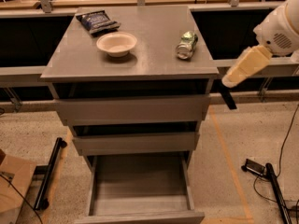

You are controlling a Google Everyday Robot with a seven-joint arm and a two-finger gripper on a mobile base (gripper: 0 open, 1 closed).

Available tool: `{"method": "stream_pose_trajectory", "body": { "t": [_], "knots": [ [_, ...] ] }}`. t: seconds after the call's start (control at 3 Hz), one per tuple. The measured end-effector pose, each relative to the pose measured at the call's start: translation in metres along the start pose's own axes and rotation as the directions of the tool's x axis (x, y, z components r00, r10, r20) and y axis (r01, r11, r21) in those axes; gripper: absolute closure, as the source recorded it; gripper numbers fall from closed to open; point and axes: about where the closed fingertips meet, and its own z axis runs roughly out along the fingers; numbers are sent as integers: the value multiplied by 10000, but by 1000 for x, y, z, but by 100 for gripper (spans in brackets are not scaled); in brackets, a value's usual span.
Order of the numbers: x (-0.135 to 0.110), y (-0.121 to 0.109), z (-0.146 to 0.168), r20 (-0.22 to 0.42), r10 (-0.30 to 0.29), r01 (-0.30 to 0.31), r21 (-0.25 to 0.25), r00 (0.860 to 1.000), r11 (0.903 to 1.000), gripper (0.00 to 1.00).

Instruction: Place green can into bottom drawer

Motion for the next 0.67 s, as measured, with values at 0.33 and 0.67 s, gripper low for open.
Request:
{"method": "stream_pose_trajectory", "body": {
  "t": [0.33,0.67],
  "knots": [
    [-17,-47,36,848,1176,-1231,624,9894,9904,0],
    [-19,-49,38,935,1247,-1313,671,9878,9891,0]
  ]
}}
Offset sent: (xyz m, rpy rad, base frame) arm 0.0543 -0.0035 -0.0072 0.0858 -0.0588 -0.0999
